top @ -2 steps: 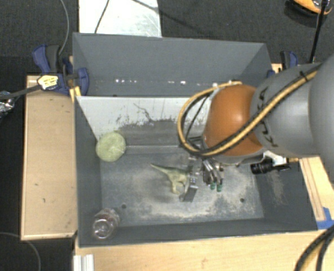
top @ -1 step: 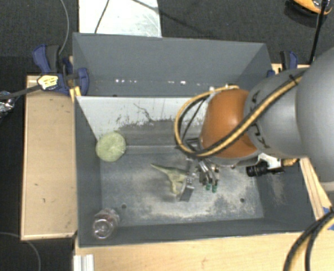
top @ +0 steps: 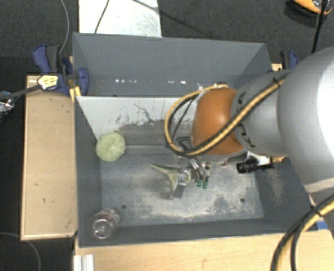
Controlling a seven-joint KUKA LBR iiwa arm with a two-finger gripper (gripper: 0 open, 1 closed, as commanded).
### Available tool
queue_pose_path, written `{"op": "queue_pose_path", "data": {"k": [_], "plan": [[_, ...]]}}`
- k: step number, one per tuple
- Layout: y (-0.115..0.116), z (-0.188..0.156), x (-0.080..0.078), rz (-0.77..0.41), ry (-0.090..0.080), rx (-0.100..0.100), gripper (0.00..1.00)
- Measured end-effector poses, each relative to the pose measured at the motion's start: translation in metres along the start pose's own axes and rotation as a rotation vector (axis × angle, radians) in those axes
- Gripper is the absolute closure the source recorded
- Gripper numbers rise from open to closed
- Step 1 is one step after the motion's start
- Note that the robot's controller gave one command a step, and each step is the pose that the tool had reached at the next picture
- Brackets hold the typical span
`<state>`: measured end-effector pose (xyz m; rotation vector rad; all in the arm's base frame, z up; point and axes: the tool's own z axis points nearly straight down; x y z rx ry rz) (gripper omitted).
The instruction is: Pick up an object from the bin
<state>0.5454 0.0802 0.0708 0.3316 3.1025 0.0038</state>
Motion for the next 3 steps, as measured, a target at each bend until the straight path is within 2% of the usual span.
{"op": "queue_pose_path", "data": {"k": [1,2,3], "plan": [[-0.008,0.001,-0.006,-0.231,-0.002,-0.001,1.00],[-0.008,0.001,-0.006,-0.231,-0.002,-0.002,1.00],[-0.007,-0.130,-0.012,-0.258,-0.005,-0.002,1.00]]}}
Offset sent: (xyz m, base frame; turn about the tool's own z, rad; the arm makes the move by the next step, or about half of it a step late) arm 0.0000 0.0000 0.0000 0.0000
